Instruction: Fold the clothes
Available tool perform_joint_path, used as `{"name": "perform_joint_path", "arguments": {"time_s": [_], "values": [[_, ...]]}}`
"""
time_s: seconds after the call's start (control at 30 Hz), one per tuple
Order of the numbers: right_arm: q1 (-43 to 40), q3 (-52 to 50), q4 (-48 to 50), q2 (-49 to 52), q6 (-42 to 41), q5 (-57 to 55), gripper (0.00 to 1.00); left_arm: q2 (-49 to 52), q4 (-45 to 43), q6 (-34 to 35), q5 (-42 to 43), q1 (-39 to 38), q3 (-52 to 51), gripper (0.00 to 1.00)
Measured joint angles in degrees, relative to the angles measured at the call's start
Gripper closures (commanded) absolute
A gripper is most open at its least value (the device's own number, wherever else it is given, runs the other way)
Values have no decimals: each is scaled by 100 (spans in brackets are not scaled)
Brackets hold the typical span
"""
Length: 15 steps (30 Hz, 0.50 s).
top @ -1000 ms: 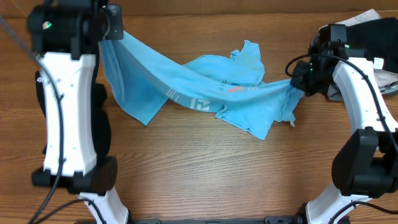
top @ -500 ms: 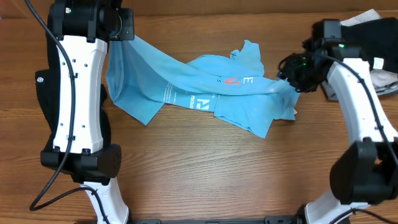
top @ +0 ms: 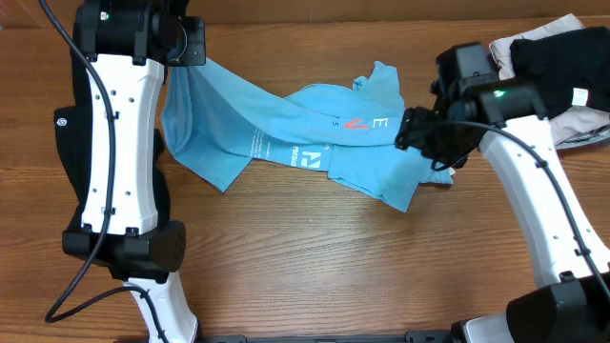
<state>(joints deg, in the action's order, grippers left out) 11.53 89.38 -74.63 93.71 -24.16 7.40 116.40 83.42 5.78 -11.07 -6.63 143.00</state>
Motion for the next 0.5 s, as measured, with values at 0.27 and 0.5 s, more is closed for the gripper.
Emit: {"name": "perform_joint_path", "arguments": {"time_s": [0.27, 0.5], "values": [[175, -1130, 590, 4, -317, -35, 27, -2, -2, 0, 15, 0, 0, 96], [175, -1803, 1290, 4, -413, -11, 13, -2, -2, 0, 15, 0, 0, 96]]}}
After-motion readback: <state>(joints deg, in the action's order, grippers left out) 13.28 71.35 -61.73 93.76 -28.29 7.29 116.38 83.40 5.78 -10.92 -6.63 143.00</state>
